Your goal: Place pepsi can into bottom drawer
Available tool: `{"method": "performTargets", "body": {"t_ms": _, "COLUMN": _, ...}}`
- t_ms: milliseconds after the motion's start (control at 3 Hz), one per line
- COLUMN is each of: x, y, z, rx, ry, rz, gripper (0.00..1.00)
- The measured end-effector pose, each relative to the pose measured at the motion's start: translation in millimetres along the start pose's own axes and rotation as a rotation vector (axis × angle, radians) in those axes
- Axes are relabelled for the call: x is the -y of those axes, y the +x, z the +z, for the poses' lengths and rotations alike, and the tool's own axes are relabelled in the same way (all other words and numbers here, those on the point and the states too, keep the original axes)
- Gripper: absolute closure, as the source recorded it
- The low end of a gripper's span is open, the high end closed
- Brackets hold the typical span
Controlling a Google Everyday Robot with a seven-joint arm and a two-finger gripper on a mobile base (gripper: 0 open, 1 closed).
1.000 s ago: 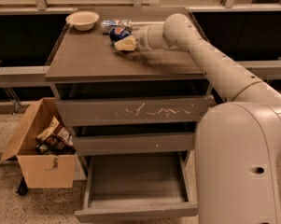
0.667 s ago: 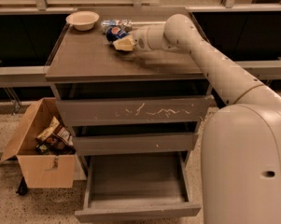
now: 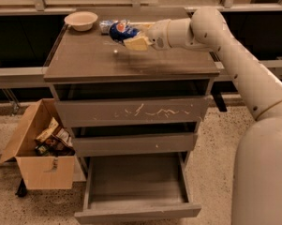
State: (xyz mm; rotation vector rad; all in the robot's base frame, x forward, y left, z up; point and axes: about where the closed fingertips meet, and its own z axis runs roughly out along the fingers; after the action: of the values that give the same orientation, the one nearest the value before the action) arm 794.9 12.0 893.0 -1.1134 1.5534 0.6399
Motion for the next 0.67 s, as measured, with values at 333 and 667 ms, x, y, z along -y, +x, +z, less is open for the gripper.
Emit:
{"method": "performTargets", "body": {"t_ms": 333, "x": -47.3, "y": 4.1, "z": -48.2, "rx": -0.030, "ry": -0.175, "rz": -0.086, "gripper": 1.00}}
{"method": "performTargets", "body": {"t_ms": 667, "x": -57.1, "y": 7.5, "z": -46.4, "rx": -0.041, "ry": -0.213, "rz": -0.083, "gripper": 1.00}}
